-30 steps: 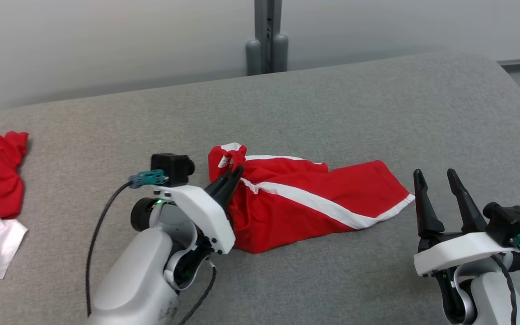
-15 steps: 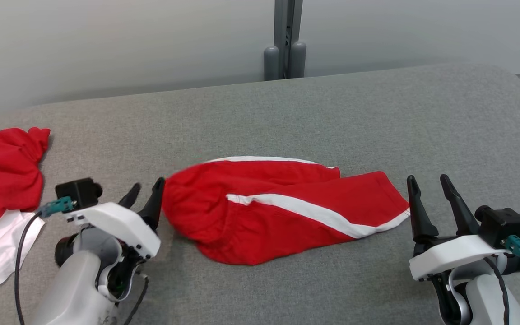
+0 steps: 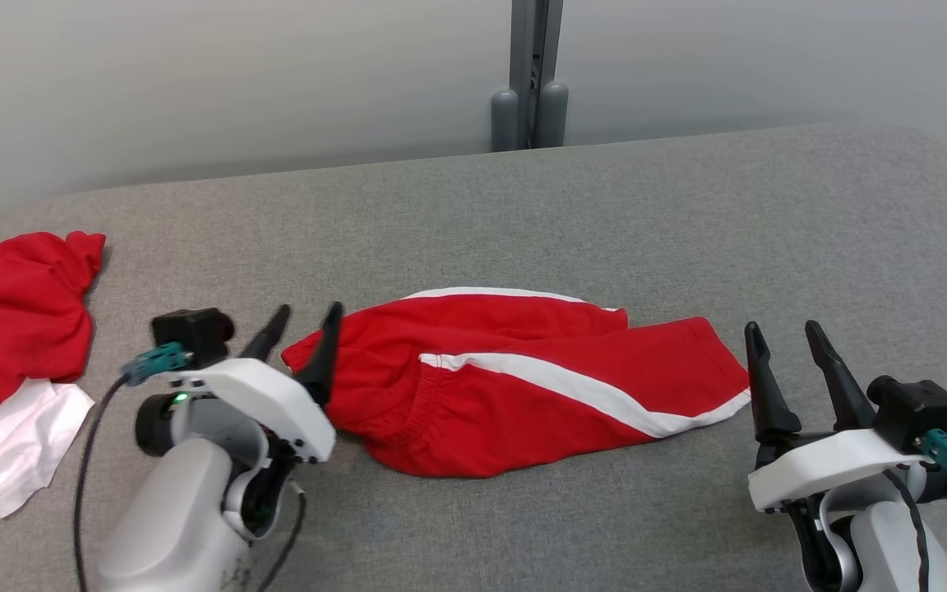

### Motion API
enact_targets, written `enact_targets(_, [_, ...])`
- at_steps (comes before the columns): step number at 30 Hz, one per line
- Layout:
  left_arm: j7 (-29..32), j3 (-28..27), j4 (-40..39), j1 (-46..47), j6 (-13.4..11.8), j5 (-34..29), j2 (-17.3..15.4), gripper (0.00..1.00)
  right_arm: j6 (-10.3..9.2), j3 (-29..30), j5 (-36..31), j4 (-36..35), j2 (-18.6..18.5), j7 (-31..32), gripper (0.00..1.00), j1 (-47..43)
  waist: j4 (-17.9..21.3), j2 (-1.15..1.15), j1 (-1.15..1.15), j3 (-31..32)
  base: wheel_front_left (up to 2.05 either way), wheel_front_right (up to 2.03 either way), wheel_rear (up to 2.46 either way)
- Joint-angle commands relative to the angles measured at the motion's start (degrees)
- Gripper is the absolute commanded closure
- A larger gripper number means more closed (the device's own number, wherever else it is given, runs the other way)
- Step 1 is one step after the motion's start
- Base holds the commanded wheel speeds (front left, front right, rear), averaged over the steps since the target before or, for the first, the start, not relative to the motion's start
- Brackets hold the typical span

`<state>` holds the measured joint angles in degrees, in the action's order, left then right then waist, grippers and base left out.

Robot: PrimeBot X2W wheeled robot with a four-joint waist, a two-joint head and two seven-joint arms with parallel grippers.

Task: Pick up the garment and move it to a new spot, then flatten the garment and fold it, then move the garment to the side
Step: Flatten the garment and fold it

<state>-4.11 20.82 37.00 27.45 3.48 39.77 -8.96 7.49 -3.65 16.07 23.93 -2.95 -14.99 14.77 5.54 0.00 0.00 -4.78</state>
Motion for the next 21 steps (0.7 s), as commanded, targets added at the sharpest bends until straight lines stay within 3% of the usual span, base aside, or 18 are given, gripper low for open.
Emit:
enact_targets(1, [2.4, 1.0, -1.3, -0.1, 0.4, 0.2, 0.4, 0.00, 0.01, 0.1, -0.3, 0.0, -0.3, -0.3, 0.00, 0.1, 0.0, 0.00, 0.00, 0.0, 0.00, 0.00, 0.00])
enact_targets(10, [21.0, 6.7, -3.6, 2.8, -2.7, 0.3, 1.0, 0.00, 0.01, -0.5, 0.5, -0.1, -0.3, -0.3, 0.00, 1.3, 1.7, 0.00, 0.00, -1.6, 0.00, 0.00, 0.00])
enact_targets(16, [31.7, 9.0, -4.3, 4.1, -2.4, 2.0, 0.8, 0.00, 0.01, -0.7, 0.5, -0.4, -0.2, -0.3, 0.00, 1.6, 3.3, 0.00, 0.00, -2.8, 0.00, 0.00, 0.00])
enact_targets(21, [34.1, 9.4, -4.9, 5.5, -2.9, 1.8, 0.4, 0.00, 0.01, -0.8, 0.5, -0.6, -0.2, -0.3, 0.00, 2.1, 4.0, 0.00, 0.00, -3.8, 0.00, 0.00, 0.00])
